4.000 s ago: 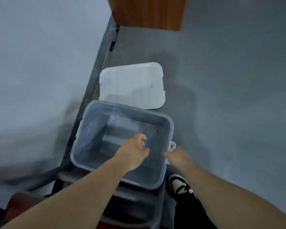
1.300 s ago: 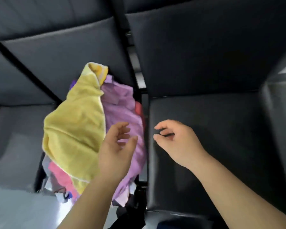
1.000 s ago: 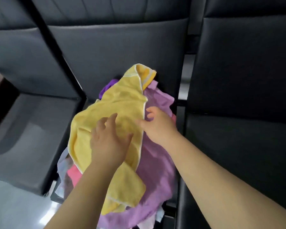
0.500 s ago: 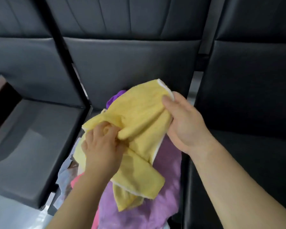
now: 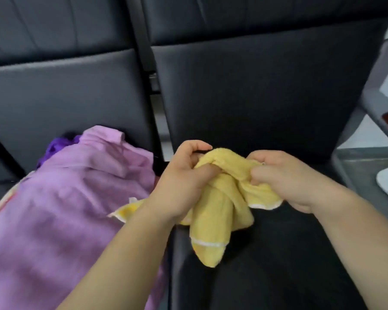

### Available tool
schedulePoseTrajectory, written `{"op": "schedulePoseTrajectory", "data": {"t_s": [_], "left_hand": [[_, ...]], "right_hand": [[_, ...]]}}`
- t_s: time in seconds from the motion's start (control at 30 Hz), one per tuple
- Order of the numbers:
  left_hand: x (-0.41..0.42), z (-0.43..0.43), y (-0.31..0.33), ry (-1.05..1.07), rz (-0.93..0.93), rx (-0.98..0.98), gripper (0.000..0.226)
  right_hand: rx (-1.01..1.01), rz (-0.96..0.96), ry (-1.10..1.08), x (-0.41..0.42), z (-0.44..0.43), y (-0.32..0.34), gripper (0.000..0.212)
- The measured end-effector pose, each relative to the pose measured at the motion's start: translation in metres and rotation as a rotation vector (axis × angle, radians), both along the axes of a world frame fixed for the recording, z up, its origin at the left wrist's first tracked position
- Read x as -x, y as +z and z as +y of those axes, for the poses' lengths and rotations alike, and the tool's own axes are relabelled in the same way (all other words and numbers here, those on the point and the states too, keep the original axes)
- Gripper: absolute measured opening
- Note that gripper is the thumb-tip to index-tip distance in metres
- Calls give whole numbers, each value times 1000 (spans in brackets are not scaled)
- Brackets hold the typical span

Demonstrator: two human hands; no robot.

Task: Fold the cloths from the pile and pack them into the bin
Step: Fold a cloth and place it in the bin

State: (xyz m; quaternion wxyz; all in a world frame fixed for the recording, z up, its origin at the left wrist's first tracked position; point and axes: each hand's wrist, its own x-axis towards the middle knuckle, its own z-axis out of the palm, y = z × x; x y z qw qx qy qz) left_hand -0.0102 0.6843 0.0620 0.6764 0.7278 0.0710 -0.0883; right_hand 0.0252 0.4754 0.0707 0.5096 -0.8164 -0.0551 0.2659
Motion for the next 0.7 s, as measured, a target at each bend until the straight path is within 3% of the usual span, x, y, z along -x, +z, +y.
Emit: {"op": "schedulePoseTrajectory", "data": {"t_s": [0.1,0.17,0.4,0.47,0.53,0.57,0.63,0.7], "left_hand": [[-10,-39,-76,-63,-39,-375,44],[-10,-52,-116,-80,-66,-560,42],[6,-59,-162,41,-235,-544,57],[15,-58,-165,10,-251,-488,60],[30,-53,-165,11,-321,-510,61],[36,-51,-166,21,-375,-583,60],[53,-49,-162,-1,-529,-783,50],[67,-53,-156,-164,-600,-913,38]], "right_hand": [[219,-42,-143,2,-44,-74,2],[352,-139,-193,5,-60,-118,12],[546,-500,-281,28,-75,-166,85],[746,-682,-279,37,-69,-160,84],[835,-844,-262,49,-60,-144,64],[811,-823,-189,54,-59,-136,50],[739,-531,89,68,-58,-121,33],[860,-225,353,84,-56,-121,35]]}}
